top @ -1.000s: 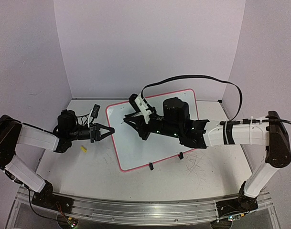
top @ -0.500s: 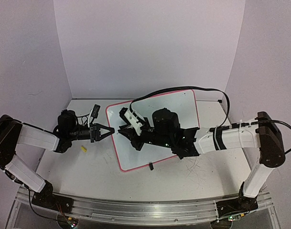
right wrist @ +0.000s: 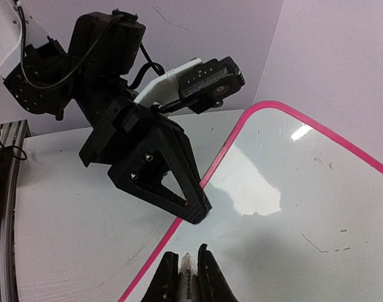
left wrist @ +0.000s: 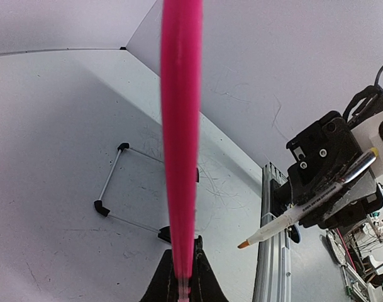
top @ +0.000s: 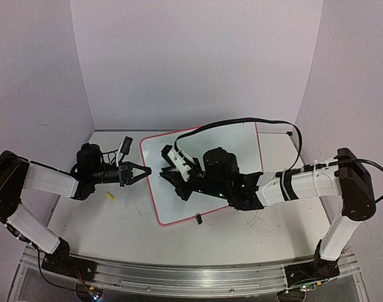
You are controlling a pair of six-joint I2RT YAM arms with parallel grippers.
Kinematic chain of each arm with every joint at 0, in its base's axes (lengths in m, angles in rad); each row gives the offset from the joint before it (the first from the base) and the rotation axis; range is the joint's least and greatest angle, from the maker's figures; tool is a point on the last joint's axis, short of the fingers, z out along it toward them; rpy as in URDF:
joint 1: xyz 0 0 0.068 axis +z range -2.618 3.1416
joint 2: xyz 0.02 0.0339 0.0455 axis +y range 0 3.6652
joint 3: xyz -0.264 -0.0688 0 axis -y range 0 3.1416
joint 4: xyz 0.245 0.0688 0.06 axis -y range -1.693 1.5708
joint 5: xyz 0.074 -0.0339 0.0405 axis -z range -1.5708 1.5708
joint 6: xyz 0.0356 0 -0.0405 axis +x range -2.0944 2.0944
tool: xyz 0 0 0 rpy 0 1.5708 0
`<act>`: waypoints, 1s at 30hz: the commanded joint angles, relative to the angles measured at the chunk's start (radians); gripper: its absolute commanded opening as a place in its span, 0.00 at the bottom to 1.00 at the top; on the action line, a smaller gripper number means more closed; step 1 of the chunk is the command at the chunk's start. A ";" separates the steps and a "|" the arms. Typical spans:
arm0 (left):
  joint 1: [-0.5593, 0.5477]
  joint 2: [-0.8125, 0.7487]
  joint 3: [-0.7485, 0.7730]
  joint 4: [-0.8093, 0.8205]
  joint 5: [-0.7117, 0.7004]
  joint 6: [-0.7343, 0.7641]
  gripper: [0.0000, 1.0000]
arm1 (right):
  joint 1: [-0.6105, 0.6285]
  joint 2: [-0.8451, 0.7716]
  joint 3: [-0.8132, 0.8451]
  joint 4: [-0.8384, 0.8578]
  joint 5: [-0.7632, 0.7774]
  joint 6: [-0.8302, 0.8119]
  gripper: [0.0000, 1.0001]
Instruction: Write a sentence on the whiteboard
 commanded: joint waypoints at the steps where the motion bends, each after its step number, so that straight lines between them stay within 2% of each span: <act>1: -0.008 -0.002 0.050 -0.010 -0.011 0.023 0.00 | 0.005 -0.058 -0.015 0.066 0.026 0.002 0.00; 21: -0.007 0.011 0.068 -0.037 -0.017 0.031 0.00 | 0.010 -0.013 -0.004 0.079 -0.029 0.034 0.00; 27: -0.008 0.013 0.073 -0.042 -0.017 0.031 0.00 | 0.010 -0.022 -0.035 0.127 0.068 0.086 0.00; 30: -0.008 0.013 0.074 -0.043 -0.017 0.031 0.00 | 0.009 -0.021 -0.044 0.148 0.062 0.090 0.00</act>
